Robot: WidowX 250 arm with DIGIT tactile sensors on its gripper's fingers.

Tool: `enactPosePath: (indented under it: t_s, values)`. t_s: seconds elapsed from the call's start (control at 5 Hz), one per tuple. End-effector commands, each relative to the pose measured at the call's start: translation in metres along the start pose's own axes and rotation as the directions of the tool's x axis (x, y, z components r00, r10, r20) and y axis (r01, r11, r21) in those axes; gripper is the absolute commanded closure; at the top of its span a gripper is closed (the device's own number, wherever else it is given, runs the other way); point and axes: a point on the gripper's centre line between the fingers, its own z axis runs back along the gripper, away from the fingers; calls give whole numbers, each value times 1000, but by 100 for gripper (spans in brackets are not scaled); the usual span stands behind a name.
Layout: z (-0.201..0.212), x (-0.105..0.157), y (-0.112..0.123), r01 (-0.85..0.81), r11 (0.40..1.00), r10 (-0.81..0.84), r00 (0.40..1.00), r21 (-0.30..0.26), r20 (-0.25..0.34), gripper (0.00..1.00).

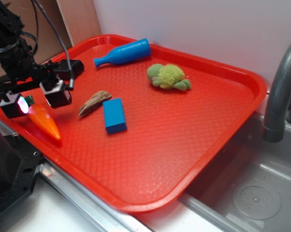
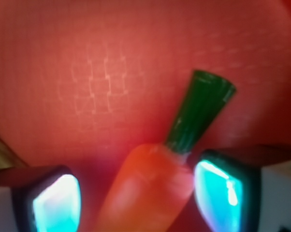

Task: Grab the carrot.

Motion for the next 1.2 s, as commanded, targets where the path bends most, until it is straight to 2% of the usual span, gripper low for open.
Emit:
enactPosePath:
  t_s: [0.0,0.2,0.4,0.6,0.8,1.0]
  values:
    - [-7,-3,-14,65,995,-66,998,79,16,0]
    - [17,0,-19,143,984,-155,981,104,116,100]
    - [41,-1,-17,220,974,-225,960,53,164,100]
    - [86,3,-20,379,925,-376,905,25,200,100]
    - [113,5,-18,380,925,-370,904,-5,214,0]
    - [86,-4,-16,298,954,-294,945,-6,144,0]
